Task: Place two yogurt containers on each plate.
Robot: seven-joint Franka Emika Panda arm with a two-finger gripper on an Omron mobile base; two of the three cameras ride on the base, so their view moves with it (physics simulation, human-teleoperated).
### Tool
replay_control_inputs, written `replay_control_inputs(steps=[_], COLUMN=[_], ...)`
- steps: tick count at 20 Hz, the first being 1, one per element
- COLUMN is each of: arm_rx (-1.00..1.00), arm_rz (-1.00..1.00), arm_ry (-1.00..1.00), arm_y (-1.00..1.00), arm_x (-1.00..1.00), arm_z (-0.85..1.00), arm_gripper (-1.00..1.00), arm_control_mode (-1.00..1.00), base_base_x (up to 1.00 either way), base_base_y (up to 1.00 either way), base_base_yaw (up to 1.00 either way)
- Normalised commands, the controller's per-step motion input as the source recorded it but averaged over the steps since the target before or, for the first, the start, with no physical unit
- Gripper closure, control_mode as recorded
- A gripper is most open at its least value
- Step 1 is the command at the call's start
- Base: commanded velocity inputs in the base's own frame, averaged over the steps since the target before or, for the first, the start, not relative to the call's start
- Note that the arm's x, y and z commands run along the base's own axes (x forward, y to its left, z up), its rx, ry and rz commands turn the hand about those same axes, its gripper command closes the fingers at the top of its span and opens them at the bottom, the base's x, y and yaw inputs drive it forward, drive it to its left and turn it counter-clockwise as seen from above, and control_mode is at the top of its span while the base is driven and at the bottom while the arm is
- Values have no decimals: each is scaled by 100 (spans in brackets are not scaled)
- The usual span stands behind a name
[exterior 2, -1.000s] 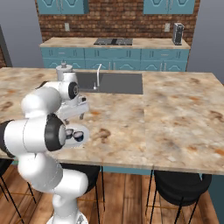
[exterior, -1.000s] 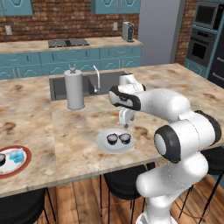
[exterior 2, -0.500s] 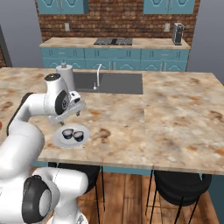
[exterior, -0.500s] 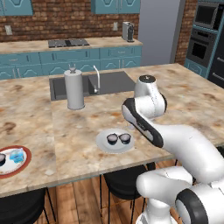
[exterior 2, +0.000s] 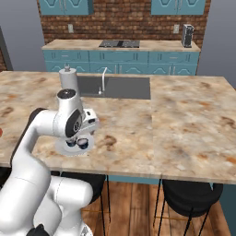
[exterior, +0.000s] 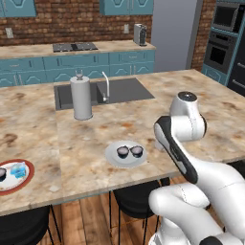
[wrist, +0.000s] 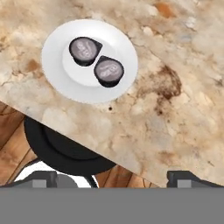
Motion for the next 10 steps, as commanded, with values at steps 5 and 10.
replay_control_inputs(steps=[5,10], arm_rx=[9,24], arm_rz=[-20,-17], arm_ry=[41,-17], arm_y=[-48,-46], arm_x=[-38,-92], arm_z=[5,31], arm_gripper=[-100,-100], arm_control_mode=[-100,-100], base_base_x=[0,0], base_base_y=[0,0], base_base_yaw=[0,0])
